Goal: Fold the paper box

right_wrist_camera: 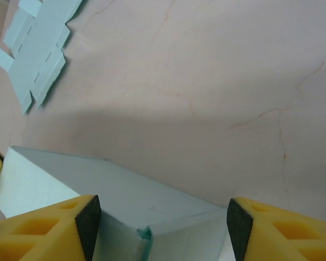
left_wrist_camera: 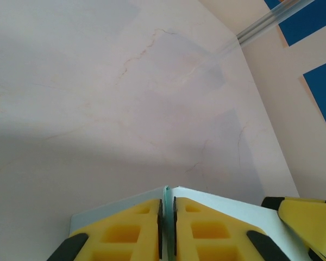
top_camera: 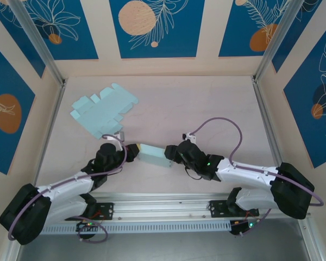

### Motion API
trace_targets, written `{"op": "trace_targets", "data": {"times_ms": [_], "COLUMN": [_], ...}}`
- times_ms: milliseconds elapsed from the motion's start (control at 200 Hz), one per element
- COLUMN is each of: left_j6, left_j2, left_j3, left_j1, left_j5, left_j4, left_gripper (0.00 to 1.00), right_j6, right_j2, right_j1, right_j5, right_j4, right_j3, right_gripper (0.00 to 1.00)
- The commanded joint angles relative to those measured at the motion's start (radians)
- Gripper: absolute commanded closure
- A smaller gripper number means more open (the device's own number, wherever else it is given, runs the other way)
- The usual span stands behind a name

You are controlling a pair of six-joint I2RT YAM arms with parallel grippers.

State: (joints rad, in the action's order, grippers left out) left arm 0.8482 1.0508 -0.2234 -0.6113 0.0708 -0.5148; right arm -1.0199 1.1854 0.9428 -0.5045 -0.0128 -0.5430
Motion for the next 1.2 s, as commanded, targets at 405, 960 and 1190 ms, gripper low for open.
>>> {"op": "trace_targets", "data": {"times_ms": [405,960,1190], "left_j6": [0.003,0.014,0.02], "left_j2": [0.05,0.058,0.045], "left_j3": [0.018,0.021,0.027], "left_j1": [-0.068,-0.075,-0.077], "left_j5": [-0.144,-0.152,-0.163], "left_j4": [0.275,0.26,0.271], "left_gripper": [0.89,0.9,0.9], "right_j6": [0.111,0.066,0.031], "right_j2": [-0.091,-0.044,0.008], "right_j1": [-0.147,-0.176,-0.185], "right_j5": [0.274,0.433,0.456], "right_j4": [0.323,0.246,0.168], "right_j3": [-0.174,-0.092,-0.018], "right_gripper": [0.15,0.32,0.54]}}
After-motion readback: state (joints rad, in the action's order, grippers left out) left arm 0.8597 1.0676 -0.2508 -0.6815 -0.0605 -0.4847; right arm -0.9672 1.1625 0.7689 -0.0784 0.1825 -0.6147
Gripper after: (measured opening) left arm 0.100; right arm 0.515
